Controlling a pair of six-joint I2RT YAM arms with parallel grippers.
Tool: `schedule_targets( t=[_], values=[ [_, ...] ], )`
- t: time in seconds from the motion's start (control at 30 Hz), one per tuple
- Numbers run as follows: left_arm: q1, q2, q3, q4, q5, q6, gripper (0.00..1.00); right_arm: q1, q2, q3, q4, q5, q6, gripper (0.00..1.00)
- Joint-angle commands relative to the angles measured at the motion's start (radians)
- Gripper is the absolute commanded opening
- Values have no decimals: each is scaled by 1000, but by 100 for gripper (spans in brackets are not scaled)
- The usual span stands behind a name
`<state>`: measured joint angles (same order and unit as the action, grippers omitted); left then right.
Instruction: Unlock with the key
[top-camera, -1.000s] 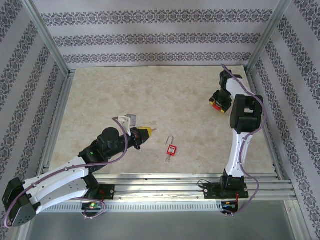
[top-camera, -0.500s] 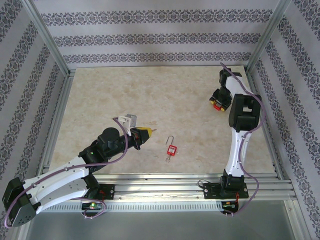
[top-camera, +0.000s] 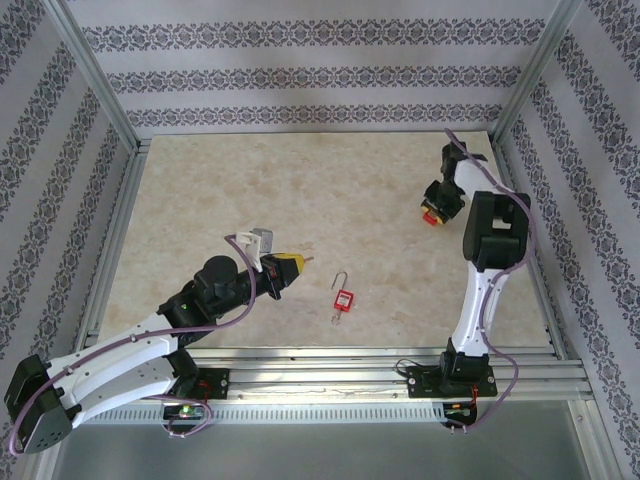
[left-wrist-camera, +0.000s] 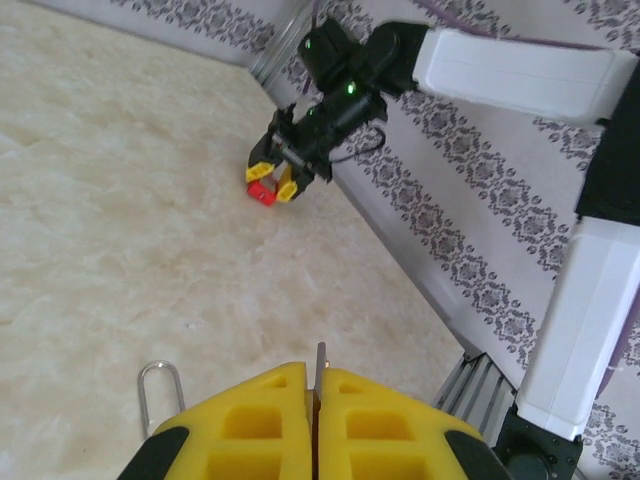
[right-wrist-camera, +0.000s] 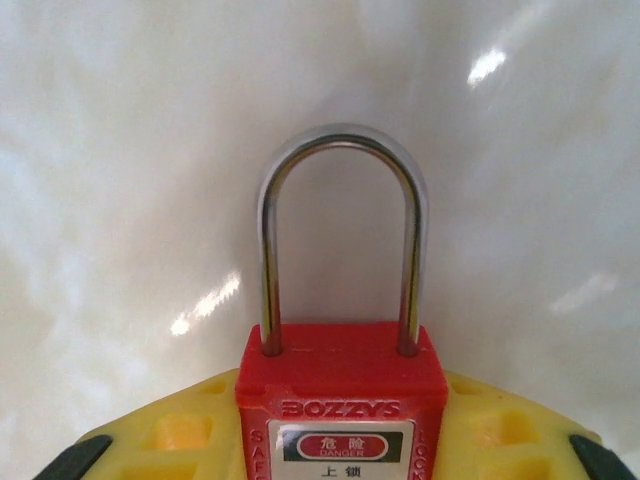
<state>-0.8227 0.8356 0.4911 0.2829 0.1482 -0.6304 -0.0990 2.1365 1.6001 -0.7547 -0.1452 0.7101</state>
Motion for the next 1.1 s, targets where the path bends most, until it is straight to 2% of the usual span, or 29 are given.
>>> schedule_targets(
  t=[0.0,0.17,0.4,0.57,0.7,1.07],
  values=[
    [-7,-21,-16,152,-32,92,0,62,-223,-203,274,-206,132,22],
    [-22,-8,-12,235,-118,205,0,197,-500,-330,451,-269,281,22],
    [-57,18,-27,395,-281,319,0,392,-682,-373,595,-234,464,21],
    [-72,55,-18,517,-376,407,0,508,-721,-391,684,-196,575,21],
    [-76,84,-6,581,-410,463,0,573,-730,-407,740,-178,638,21],
    [-78,168,-17,650,-428,481,0,719,-742,-356,676,-93,627,19]
  ],
)
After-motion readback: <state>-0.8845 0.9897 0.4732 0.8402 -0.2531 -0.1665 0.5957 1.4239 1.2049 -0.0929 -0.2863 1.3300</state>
